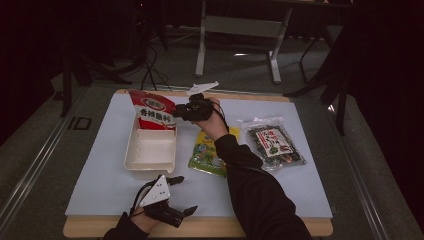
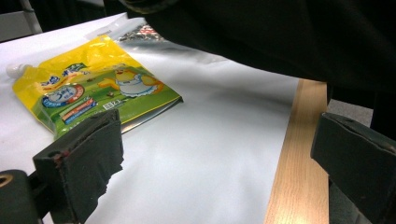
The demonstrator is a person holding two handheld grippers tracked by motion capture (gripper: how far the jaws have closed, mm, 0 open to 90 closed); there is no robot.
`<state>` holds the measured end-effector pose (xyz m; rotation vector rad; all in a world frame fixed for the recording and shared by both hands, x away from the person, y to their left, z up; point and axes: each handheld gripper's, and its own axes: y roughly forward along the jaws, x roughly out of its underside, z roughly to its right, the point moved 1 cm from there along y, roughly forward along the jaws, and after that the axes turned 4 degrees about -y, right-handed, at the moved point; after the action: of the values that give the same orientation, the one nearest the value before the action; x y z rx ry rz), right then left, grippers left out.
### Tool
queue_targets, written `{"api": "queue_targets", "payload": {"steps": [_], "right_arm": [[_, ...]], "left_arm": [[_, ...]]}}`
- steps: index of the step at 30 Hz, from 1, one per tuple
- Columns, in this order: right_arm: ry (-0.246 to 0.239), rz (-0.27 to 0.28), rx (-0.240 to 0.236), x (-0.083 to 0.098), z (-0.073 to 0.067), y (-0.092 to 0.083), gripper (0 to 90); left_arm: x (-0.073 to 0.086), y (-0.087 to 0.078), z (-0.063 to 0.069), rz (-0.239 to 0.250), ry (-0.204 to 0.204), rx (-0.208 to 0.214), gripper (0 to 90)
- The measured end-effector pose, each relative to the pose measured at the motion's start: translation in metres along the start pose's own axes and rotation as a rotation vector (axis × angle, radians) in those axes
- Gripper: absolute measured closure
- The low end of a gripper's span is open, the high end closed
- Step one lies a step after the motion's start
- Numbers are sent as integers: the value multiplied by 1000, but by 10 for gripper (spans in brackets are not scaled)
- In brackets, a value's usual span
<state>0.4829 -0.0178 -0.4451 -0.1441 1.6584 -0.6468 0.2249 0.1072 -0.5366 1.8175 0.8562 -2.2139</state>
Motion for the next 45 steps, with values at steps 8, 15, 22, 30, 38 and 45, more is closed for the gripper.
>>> {"api": "queue_targets", "payload": {"steps": [8, 15, 22, 30, 38, 45], "right_arm": [[10, -19, 36, 14, 1, -27, 644], [-2, -34, 78, 30, 0, -57, 644], [0, -38, 129, 42, 5, -94, 644], [29, -19, 227, 61, 25, -151, 644], [81, -10, 313, 87, 47, -196, 658], [135, -47, 404, 118, 65, -226, 730]], "left_arm": [[-1, 1, 1, 2, 3, 7, 34], [-2, 2, 3, 1, 11, 16, 34], [-2, 2, 3, -2, 14, 18, 35], [0, 4, 2, -6, 8, 17, 34], [0, 5, 3, -9, 8, 23, 34], [0, 6, 2, -9, 6, 22, 34]]}}
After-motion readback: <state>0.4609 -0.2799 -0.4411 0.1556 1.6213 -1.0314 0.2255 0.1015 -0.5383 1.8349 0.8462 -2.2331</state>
